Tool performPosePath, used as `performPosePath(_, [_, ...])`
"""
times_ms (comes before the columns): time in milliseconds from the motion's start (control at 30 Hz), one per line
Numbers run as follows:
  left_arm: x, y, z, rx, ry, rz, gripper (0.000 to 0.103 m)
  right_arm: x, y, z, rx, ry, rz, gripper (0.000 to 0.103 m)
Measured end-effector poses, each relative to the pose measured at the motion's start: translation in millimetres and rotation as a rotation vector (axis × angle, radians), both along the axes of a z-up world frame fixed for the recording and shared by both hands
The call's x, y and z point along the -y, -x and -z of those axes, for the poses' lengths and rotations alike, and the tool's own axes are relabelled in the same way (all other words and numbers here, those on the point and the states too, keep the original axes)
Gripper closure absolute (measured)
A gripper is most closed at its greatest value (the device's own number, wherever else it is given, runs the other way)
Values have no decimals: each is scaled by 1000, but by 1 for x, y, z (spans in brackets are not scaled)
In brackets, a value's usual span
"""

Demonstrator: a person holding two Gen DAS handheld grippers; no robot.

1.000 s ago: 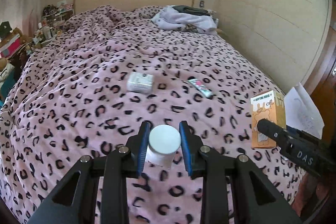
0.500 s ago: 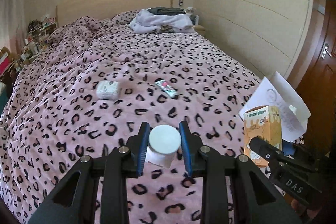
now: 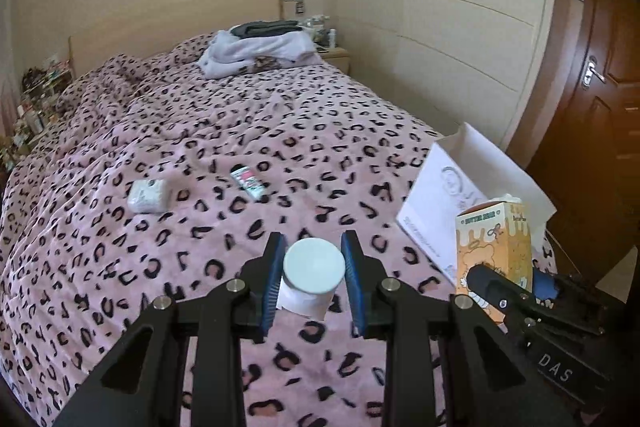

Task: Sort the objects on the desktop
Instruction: 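Carry the white tube and orange box with both tools to the white paper bag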

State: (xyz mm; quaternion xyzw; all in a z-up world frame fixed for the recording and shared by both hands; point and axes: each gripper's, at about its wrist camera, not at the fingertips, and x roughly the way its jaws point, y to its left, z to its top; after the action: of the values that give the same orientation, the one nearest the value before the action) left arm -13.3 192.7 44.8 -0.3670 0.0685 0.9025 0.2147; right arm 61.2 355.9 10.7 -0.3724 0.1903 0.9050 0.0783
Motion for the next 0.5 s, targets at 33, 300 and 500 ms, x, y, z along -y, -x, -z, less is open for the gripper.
performPosePath(33, [-5,0,-1,-1,0,8,74,-4,-1,0,0,2,6,57])
performPosePath(300, [-48,0,-5,-3,-10,72,74,-33,-12,-4,-9,7,57,57])
performPosePath(500, [-73,3,-12,-9,-25,109,74,-55,-15,-8,-21,6,97,57])
